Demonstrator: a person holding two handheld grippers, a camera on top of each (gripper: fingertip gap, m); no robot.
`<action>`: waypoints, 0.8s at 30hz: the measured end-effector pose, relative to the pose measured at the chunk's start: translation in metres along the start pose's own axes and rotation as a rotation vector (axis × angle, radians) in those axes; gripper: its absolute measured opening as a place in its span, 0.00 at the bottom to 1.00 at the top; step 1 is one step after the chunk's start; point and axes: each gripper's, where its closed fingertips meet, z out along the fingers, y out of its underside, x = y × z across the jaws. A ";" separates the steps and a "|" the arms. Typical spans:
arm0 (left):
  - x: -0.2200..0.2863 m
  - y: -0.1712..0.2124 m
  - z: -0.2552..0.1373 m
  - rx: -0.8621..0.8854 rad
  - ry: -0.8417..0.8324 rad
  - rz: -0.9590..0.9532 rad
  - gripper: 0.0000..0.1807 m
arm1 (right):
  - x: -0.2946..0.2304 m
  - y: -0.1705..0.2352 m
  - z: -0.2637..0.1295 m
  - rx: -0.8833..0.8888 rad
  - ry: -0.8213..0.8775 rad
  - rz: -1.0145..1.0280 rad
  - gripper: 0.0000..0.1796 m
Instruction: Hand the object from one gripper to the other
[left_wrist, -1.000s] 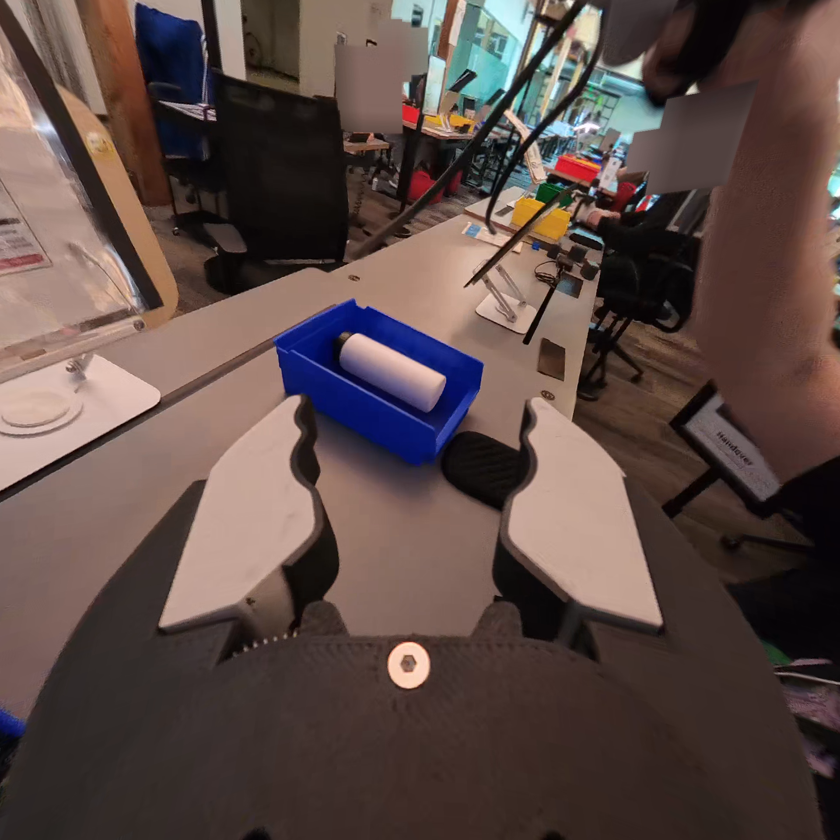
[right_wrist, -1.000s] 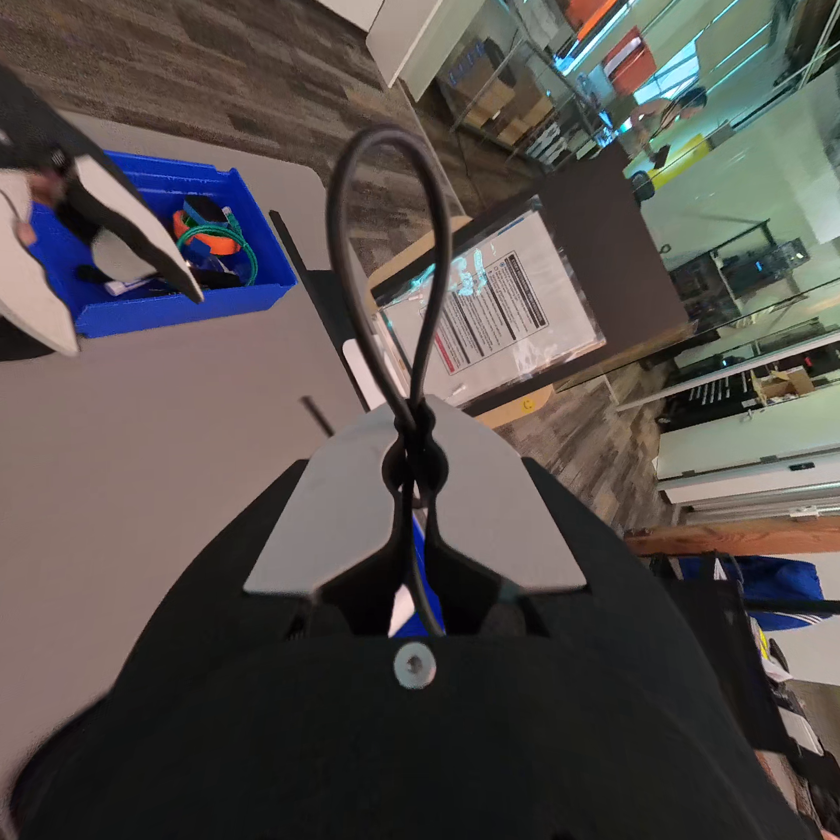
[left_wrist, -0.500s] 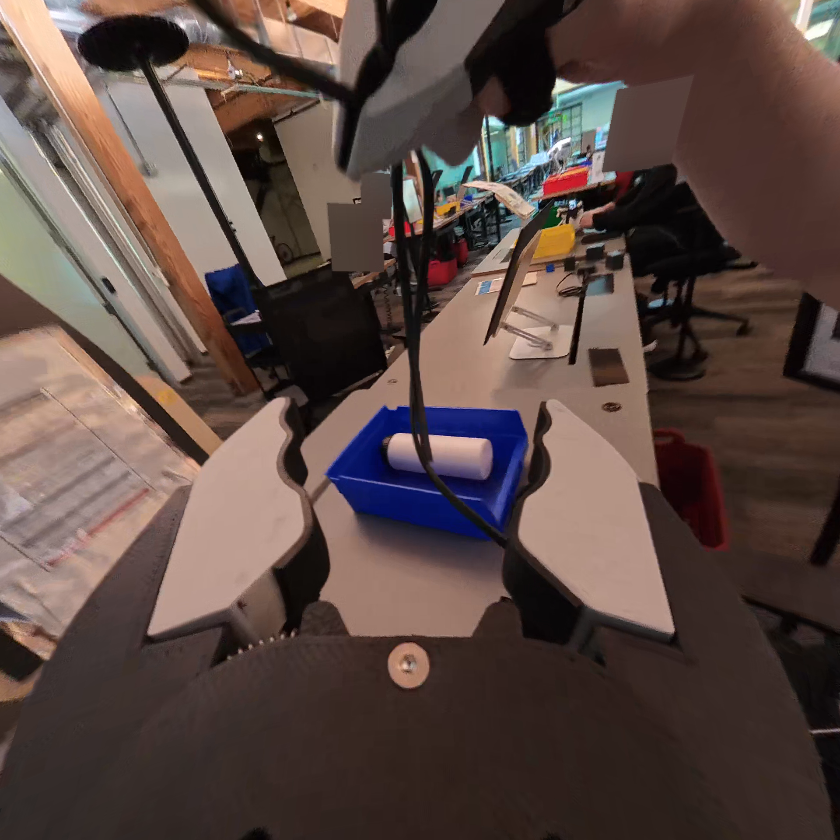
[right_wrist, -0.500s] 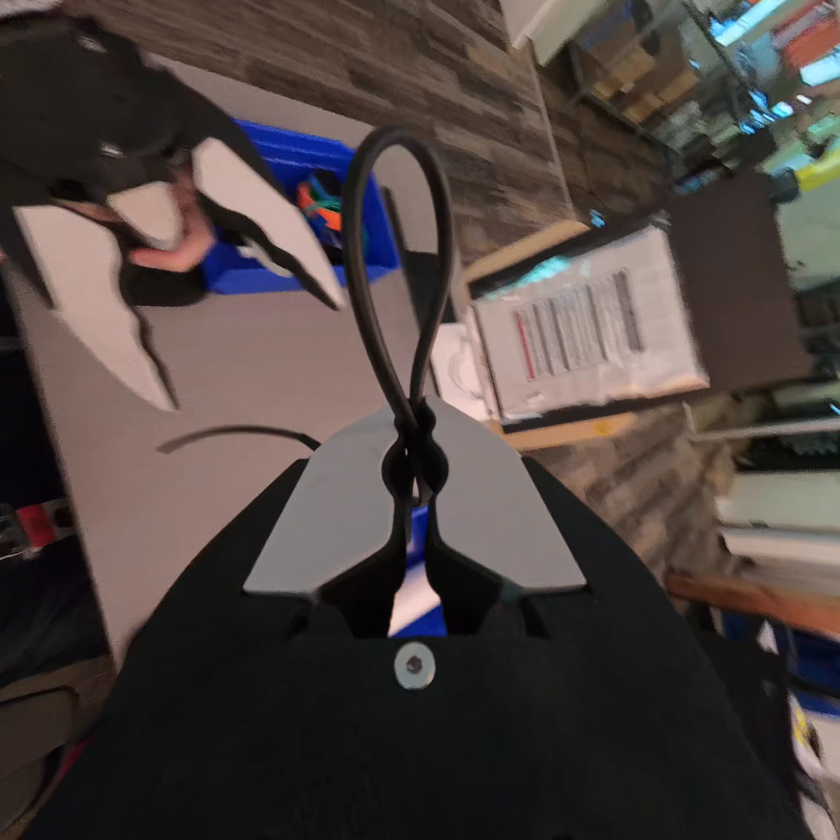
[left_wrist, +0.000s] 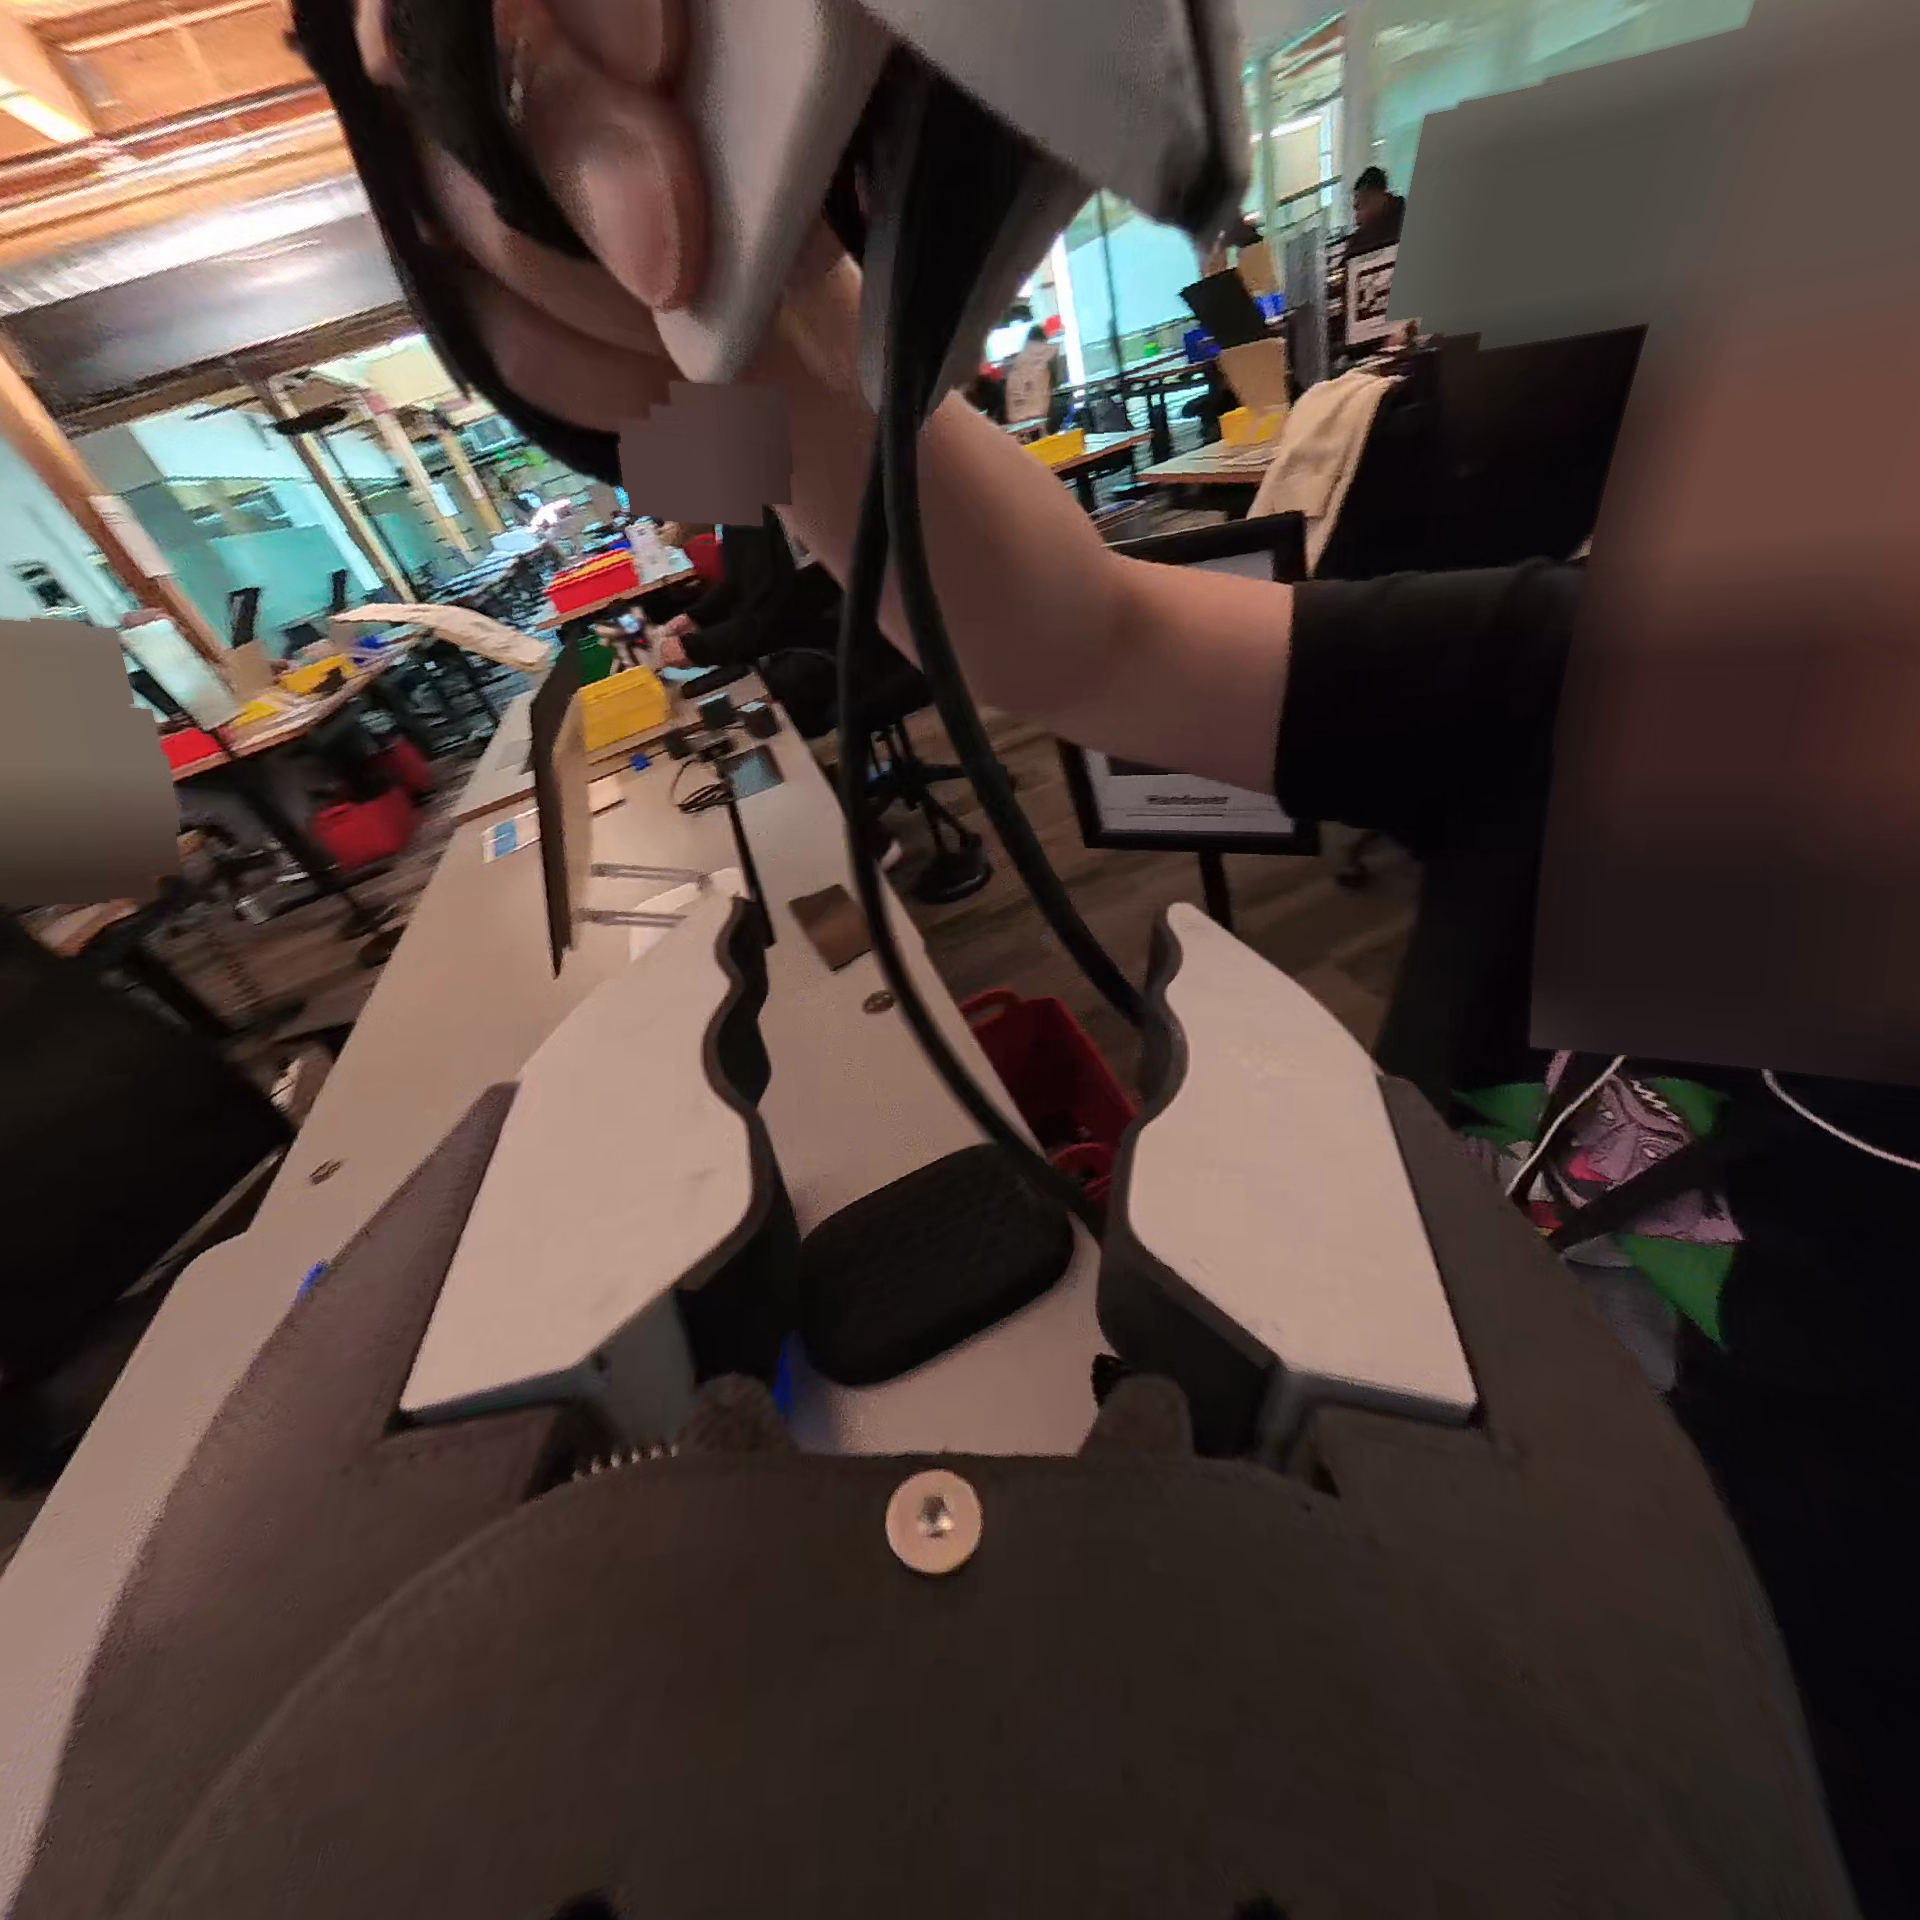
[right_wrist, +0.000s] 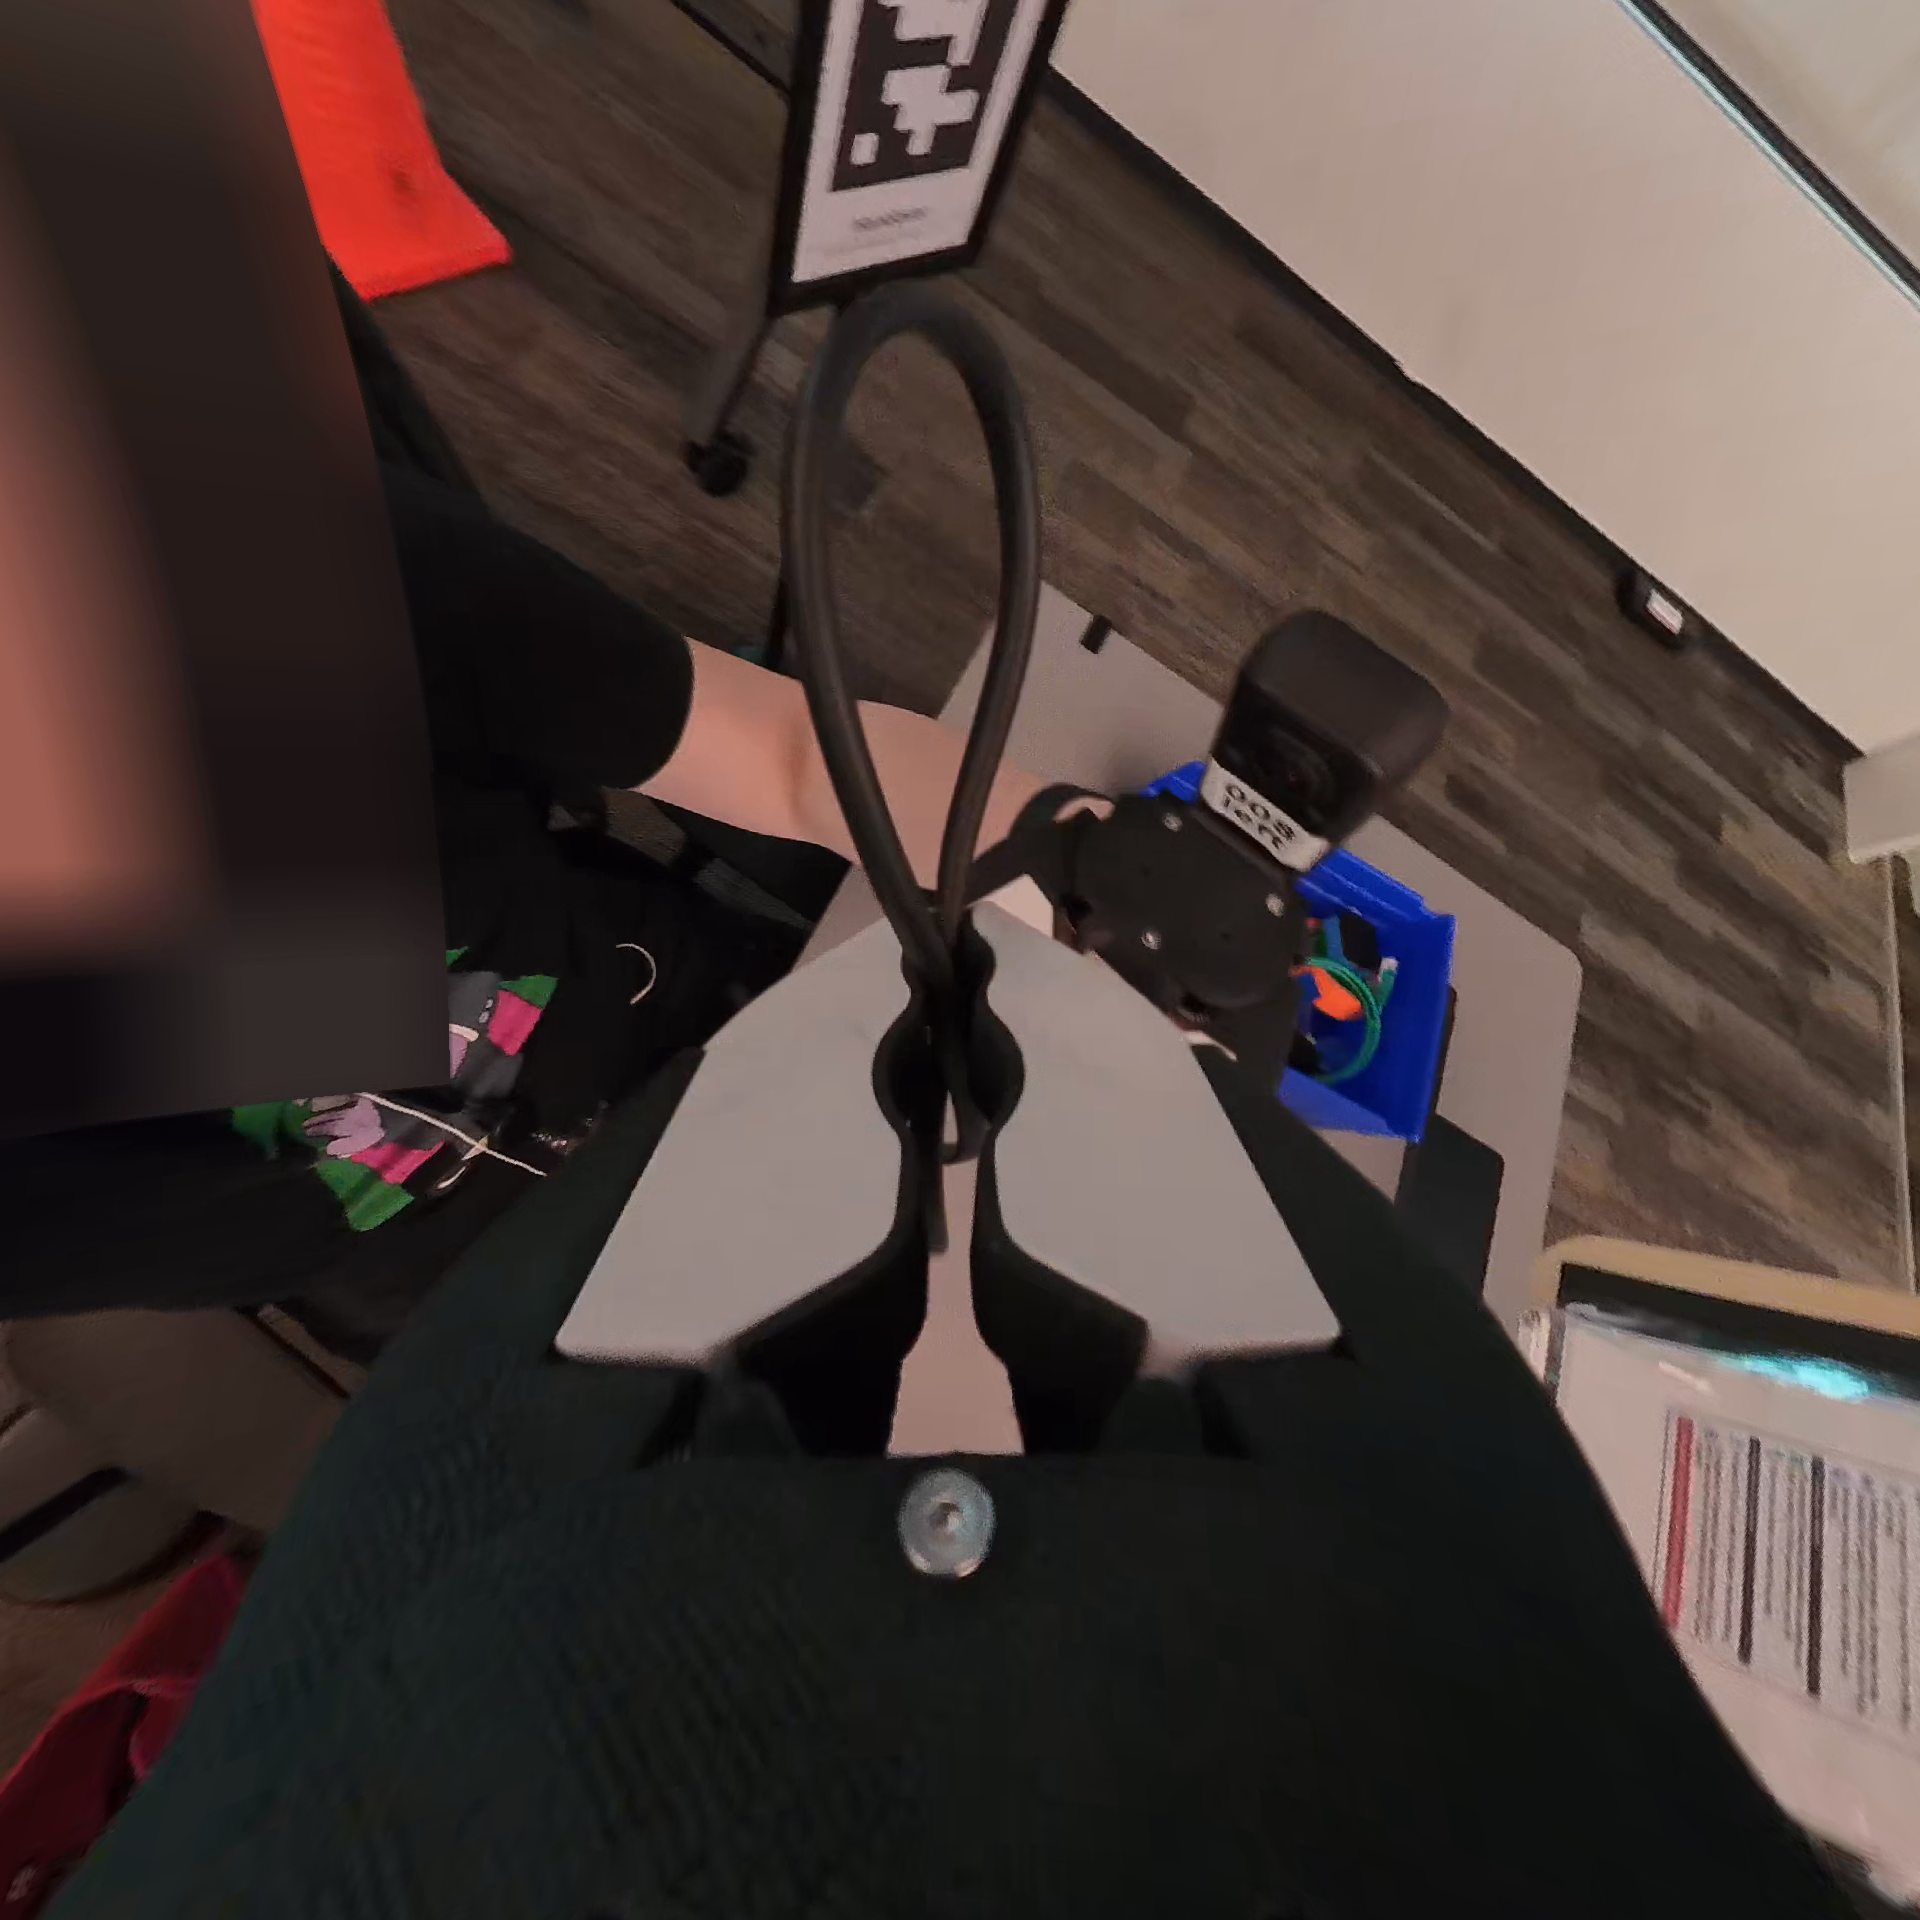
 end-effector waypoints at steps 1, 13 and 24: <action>0.002 -0.001 0.004 0.004 0.027 -0.003 0.39 | -0.005 -0.002 0.000 0.009 -0.020 -0.018 0.02; 0.009 0.005 0.018 0.020 0.105 0.025 0.03 | -0.025 -0.007 -0.007 0.030 -0.074 -0.087 0.02; -0.068 0.013 -0.031 -0.202 -0.377 0.057 0.02 | -0.018 0.047 -0.035 0.028 0.055 -0.039 0.24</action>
